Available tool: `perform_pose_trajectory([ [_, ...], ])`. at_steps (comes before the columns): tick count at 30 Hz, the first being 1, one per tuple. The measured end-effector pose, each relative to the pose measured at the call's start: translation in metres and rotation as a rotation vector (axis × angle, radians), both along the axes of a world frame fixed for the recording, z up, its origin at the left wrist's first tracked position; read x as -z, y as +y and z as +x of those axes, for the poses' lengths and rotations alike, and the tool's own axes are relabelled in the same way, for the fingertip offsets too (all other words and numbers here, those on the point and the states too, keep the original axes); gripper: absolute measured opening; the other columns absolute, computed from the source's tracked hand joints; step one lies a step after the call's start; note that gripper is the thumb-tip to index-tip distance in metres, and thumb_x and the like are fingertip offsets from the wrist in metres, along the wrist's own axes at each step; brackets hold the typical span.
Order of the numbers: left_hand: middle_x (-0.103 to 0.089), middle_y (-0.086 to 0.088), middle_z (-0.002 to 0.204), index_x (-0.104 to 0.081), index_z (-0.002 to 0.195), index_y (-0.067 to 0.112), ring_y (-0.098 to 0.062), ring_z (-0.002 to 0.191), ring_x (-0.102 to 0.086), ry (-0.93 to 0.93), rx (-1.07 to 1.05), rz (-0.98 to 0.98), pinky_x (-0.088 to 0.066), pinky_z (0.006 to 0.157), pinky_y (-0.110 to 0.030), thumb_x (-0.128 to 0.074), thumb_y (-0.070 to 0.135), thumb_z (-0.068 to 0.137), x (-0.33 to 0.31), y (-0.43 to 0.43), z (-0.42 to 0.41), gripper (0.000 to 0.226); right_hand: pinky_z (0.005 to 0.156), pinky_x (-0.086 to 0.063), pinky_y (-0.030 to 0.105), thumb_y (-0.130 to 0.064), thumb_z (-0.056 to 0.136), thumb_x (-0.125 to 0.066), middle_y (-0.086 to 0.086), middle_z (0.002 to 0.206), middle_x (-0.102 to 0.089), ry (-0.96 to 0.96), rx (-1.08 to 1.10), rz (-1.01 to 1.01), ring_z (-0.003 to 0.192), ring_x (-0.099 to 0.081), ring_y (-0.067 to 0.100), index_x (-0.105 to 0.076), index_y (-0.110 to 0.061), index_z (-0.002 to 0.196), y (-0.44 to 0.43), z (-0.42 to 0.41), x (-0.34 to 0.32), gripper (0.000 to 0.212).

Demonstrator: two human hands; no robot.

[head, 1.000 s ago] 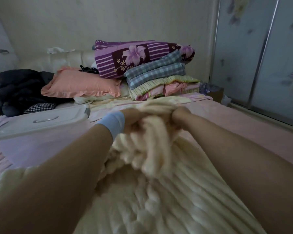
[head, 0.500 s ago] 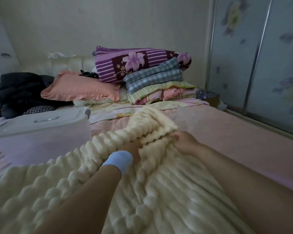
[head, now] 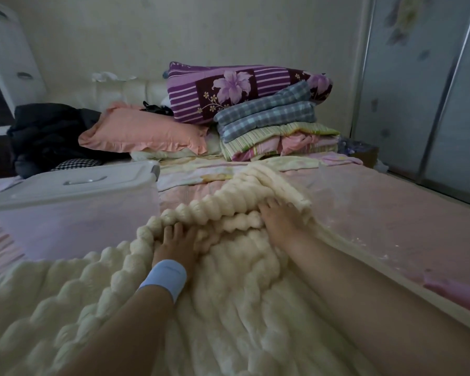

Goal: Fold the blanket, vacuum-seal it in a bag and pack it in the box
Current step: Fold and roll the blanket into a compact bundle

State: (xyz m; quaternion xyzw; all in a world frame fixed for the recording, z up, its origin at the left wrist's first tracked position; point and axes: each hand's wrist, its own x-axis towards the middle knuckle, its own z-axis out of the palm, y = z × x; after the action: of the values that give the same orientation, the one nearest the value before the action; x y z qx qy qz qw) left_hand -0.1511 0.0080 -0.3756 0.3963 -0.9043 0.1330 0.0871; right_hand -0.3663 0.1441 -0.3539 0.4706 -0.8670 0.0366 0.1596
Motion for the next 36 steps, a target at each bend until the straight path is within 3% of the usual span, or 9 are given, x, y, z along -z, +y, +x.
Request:
perform_pose_trajectory([
  [5,-0.040,-0.009,0.143,-0.022,0.147,0.029,-0.033,0.124,-0.048,-0.074,0.054,0.213,-0.047,0.093,-0.040,-0.056,0.020,0.088,-0.003,-0.026,0.000,0.068,0.100,-0.033,0.040,-0.027,0.094,-0.051,-0.002,0.115,-0.068,-0.052,0.143,-0.002,0.110,-0.061,0.024,-0.062,-0.030,0.114,-0.018,-0.008,0.004,0.022],
  [12,-0.060,-0.002,0.114,-0.052,0.119,0.031,-0.028,0.103,-0.058,0.222,0.052,0.206,-0.044,0.081,-0.034,-0.054,0.038,0.085,-0.067,0.008,0.018,0.034,0.083,-0.041,0.041,-0.009,0.091,-0.055,0.008,0.105,-0.064,0.182,0.051,-0.241,0.091,-0.063,0.033,-0.066,-0.024,0.115,0.020,0.002,-0.030,0.031],
  [16,-0.064,-0.002,0.113,-0.063,0.117,0.033,-0.027,0.103,-0.058,0.447,0.146,0.501,-0.048,0.091,-0.036,-0.051,0.035,0.077,-0.110,0.057,0.033,0.041,0.064,-0.043,0.037,-0.013,0.072,-0.081,0.008,0.093,-0.062,0.362,-0.109,-0.256,0.069,-0.059,0.032,-0.075,-0.026,0.095,0.085,0.011,-0.044,0.027],
  [19,-0.064,0.001,0.115,-0.067,0.116,0.030,-0.020,0.099,-0.058,0.345,0.243,0.676,-0.048,0.088,-0.030,-0.053,0.019,0.085,-0.120,0.096,0.038,0.036,0.071,-0.048,0.034,-0.026,0.080,-0.074,-0.001,0.105,-0.067,0.354,-0.064,-0.002,0.085,-0.063,0.025,-0.076,-0.036,0.094,0.140,0.013,-0.047,0.017],
  [22,-0.059,-0.003,0.114,-0.061,0.118,0.030,-0.013,0.077,-0.053,0.001,0.228,1.034,-0.045,0.069,-0.025,-0.060,0.024,0.085,-0.118,0.141,0.049,0.034,0.098,-0.047,0.033,-0.030,0.097,-0.054,0.000,0.135,-0.060,-0.067,0.132,0.340,0.118,-0.060,0.023,-0.063,-0.035,0.127,0.199,0.032,-0.065,0.032],
  [25,-0.062,-0.001,0.112,-0.066,0.108,0.025,-0.017,0.086,-0.059,-0.486,0.096,1.345,-0.048,0.086,-0.033,-0.062,0.039,0.087,-0.102,0.170,0.054,0.025,0.072,-0.052,0.024,-0.036,0.087,-0.068,0.001,0.108,-0.071,-0.402,0.244,0.737,0.087,-0.068,0.016,-0.068,-0.018,0.117,0.232,0.063,-0.070,0.035],
  [27,-0.067,0.001,0.117,-0.065,0.120,0.020,-0.019,0.099,-0.063,-0.499,0.119,1.265,-0.048,0.097,-0.036,-0.058,0.039,0.091,-0.095,0.178,0.050,0.035,0.074,-0.054,0.027,-0.036,0.080,-0.064,0.001,0.109,-0.073,-0.526,0.256,0.665,0.084,-0.068,0.018,-0.071,-0.013,0.114,0.234,0.072,-0.061,0.041],
  [31,-0.072,-0.002,0.110,-0.067,0.117,0.015,-0.019,0.092,-0.070,-0.108,0.227,0.947,-0.053,0.076,-0.027,-0.053,0.021,0.095,-0.097,0.171,0.035,0.027,0.105,-0.045,0.041,-0.024,0.090,-0.043,-0.005,0.134,-0.061,-0.386,0.111,0.378,0.122,-0.057,0.022,-0.071,-0.027,0.118,0.207,0.077,-0.065,0.039],
  [36,-0.037,-0.002,0.151,-0.033,0.146,0.036,-0.029,0.137,-0.035,-0.140,0.121,0.531,-0.034,0.109,-0.042,-0.045,0.049,0.095,-0.077,0.126,0.037,0.054,0.111,-0.036,0.041,-0.019,0.092,-0.045,0.000,0.154,-0.042,-0.412,0.031,0.095,0.139,-0.040,0.023,-0.051,-0.032,0.143,0.166,0.067,-0.051,0.053],
])
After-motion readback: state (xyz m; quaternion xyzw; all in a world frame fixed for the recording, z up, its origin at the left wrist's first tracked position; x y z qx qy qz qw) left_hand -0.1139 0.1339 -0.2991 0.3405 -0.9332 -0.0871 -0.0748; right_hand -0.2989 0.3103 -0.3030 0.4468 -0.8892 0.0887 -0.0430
